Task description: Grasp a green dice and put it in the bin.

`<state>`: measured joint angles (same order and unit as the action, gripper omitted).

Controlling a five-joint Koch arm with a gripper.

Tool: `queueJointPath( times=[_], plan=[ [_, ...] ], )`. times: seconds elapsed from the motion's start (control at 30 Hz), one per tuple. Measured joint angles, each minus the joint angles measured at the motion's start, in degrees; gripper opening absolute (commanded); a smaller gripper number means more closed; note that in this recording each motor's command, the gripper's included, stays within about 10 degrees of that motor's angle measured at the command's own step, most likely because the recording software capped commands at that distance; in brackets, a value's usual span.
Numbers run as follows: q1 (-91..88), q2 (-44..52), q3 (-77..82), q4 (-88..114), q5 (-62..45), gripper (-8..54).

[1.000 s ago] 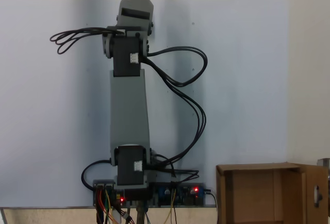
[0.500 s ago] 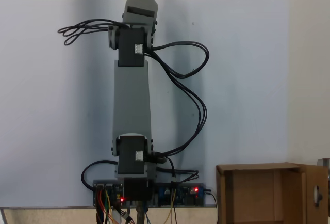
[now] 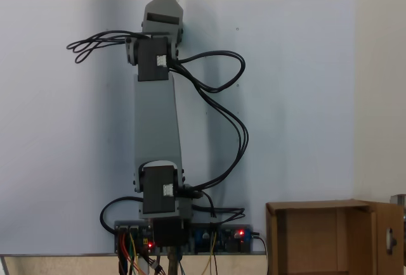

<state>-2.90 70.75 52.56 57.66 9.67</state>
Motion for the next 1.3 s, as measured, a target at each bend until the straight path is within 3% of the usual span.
queueJointPath(
  times=[0.67,1.3],
  plan=[
    [0.18,-0.44,0.09,1.49,-0.26,41.5],
    [1.85,-6.50,-0.62,3.16,-0.26,41.5]
  ],
)
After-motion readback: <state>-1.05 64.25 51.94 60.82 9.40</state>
